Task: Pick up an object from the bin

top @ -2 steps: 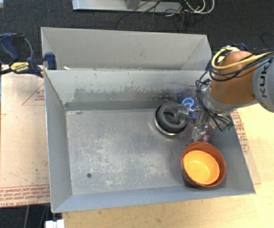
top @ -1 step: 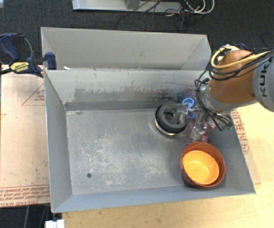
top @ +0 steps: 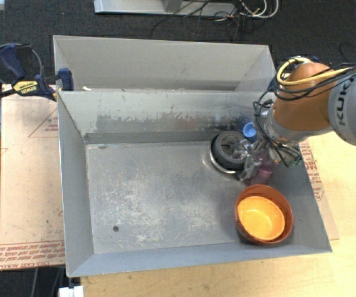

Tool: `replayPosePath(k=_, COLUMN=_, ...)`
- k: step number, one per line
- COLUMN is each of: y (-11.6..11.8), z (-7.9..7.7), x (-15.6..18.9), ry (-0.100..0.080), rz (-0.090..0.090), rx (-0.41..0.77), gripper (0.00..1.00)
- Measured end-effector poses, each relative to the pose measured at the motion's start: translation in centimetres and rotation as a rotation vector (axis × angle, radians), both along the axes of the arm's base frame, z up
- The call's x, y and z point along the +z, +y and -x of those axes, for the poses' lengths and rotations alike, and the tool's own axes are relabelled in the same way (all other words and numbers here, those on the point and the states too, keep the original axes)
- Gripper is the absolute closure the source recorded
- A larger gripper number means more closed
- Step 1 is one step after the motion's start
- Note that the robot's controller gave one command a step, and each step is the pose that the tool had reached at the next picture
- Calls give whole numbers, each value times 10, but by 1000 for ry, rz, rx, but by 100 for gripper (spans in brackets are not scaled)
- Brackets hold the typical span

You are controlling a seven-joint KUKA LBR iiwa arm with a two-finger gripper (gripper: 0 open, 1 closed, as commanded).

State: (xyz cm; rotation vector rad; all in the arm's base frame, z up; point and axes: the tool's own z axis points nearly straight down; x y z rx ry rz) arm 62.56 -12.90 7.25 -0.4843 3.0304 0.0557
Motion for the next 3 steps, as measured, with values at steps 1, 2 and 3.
replayPosePath(k=1, y=0, z=0, x=0, ry=0, rz=0, rx=0, gripper=100)
replayPosePath(k=2, y=2, z=11, x=44, ry=-3, rz=-2, rx=3, gripper=100)
replayPosePath(k=3, y=11, z=10, x=-3, ry=3, rz=-2, rx=-53, gripper=100)
